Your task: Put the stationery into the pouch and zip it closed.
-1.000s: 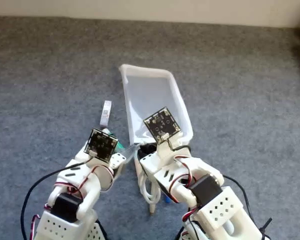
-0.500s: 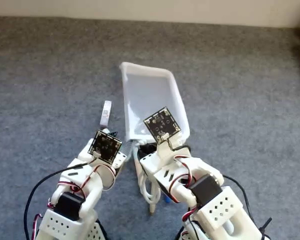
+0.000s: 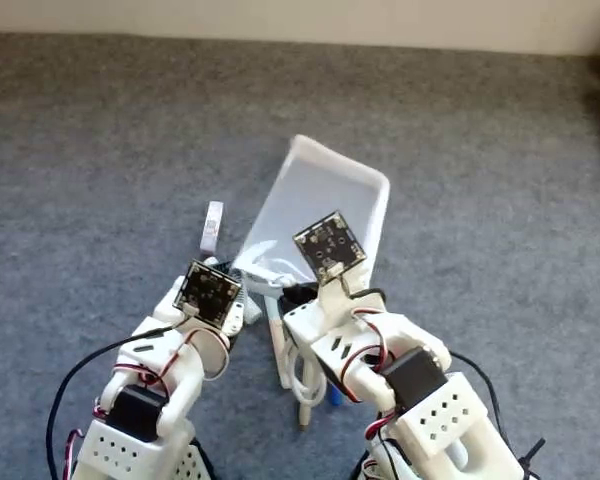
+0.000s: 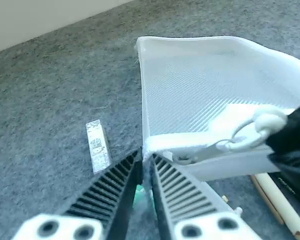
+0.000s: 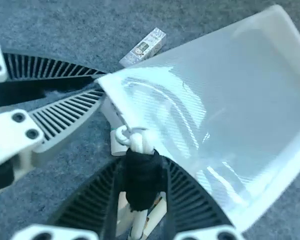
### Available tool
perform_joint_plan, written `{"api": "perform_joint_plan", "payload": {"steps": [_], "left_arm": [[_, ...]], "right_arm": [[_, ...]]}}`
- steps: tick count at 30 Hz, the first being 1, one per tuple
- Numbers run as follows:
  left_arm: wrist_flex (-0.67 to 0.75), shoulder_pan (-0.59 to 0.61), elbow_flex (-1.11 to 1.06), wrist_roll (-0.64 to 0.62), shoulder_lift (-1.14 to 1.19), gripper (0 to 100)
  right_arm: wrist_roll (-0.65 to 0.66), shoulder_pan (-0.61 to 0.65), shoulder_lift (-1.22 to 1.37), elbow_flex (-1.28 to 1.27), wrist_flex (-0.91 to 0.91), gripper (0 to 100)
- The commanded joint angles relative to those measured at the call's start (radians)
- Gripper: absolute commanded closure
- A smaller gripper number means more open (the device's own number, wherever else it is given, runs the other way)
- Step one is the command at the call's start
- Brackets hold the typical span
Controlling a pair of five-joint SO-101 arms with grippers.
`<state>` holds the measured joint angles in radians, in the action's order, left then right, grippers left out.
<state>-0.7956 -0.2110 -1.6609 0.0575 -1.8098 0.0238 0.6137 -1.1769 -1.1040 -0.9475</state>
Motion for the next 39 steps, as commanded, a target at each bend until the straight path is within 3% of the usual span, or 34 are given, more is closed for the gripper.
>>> {"api": "perform_joint_plan", "payload": {"steps": [1, 15, 29, 34, 39], "left_arm": [[0.014, 0.094, 0.062, 0.003, -0.007, 99], [0.011, 0.255, 0.088, -0.002, -0.008, 99], [-0.009, 0.255, 0.084, 0.0, -0.008, 98], [-0.006, 0.237, 0.056, 0.0, -0.007, 87], [-0.008, 0.185, 0.044, 0.005, -0.007, 85]], "right_arm": [[0.012, -0.097, -0.03, 0.022, -0.004, 99.4], [0.011, -0.208, -0.03, 0.05, -0.002, 99.4], [0.009, -0.216, -0.03, 0.053, -0.004, 99.4], [0.009, -0.216, -0.03, 0.053, -0.005, 99.4], [0.011, -0.171, -0.041, 0.082, -0.081, 99.4]]}}
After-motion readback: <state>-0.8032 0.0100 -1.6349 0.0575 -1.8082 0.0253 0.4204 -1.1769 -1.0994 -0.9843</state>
